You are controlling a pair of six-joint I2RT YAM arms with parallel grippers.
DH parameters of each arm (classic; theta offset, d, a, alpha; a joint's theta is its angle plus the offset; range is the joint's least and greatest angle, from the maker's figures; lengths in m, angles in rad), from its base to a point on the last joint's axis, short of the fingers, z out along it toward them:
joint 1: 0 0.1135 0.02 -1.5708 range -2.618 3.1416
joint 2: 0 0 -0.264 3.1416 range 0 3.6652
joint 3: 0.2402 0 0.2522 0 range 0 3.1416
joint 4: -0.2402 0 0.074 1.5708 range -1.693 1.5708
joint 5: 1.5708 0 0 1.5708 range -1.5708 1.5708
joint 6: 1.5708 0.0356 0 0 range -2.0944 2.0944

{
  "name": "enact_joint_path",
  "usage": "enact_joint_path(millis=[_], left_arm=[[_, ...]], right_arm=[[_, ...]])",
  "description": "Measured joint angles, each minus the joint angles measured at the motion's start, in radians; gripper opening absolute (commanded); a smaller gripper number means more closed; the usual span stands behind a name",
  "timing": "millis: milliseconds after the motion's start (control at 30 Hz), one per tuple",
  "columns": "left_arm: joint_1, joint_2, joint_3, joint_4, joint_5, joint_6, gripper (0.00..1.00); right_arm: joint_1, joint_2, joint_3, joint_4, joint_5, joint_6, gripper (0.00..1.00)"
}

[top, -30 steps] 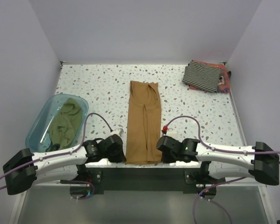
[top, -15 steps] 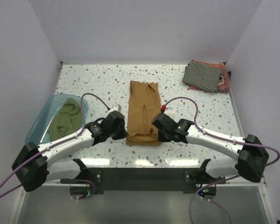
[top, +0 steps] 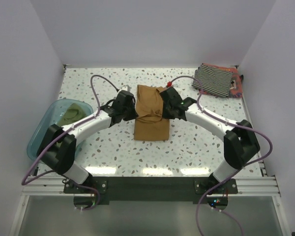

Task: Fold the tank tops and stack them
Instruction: Fold the tank top

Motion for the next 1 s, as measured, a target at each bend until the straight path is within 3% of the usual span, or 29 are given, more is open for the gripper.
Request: enact_joint_path(millis=[100,133,167,267,400,533,600,700,1000], left_arm=[[0.035,0.075,0.072,0.025,0.011,0.026,0.0],[0.045,0.099,0.095,0.03,0.016,0.033,0.0],[0.058,0.128,0.119,0.04,0.023,0.041,0.0],[0.1,0.225,0.179,0.074,0.042,0.071,0.47],[0.155,0.322,0.208,0.105,0.08,0.096,0.64],[0.193,0.331,0.211,0.104,0.11,0.108,0.62],[0.2,0.313,0.211,0.103,0.113,0.113,0.53],[0.199,0.261,0.19,0.107,0.125,0.111,0.41],[0.094,0.05,-0.066,0.126,0.182,0.079,0.43]], right_arm=[[-0.043,0.063,0.079,0.02,-0.03,-0.033,0.0],[-0.058,0.086,0.106,0.024,-0.047,-0.041,0.03],[-0.07,0.109,0.129,0.027,-0.06,-0.046,0.15],[-0.113,0.207,0.21,0.05,-0.098,-0.066,0.44],[-0.15,0.302,0.276,0.048,-0.124,-0.088,0.56],[-0.161,0.308,0.285,0.035,-0.128,-0.098,0.47],[-0.158,0.293,0.279,0.039,-0.127,-0.1,0.39],[-0.142,0.243,0.24,0.045,-0.127,-0.098,0.36],[-0.031,0.077,-0.023,0.079,-0.125,-0.064,0.37]])
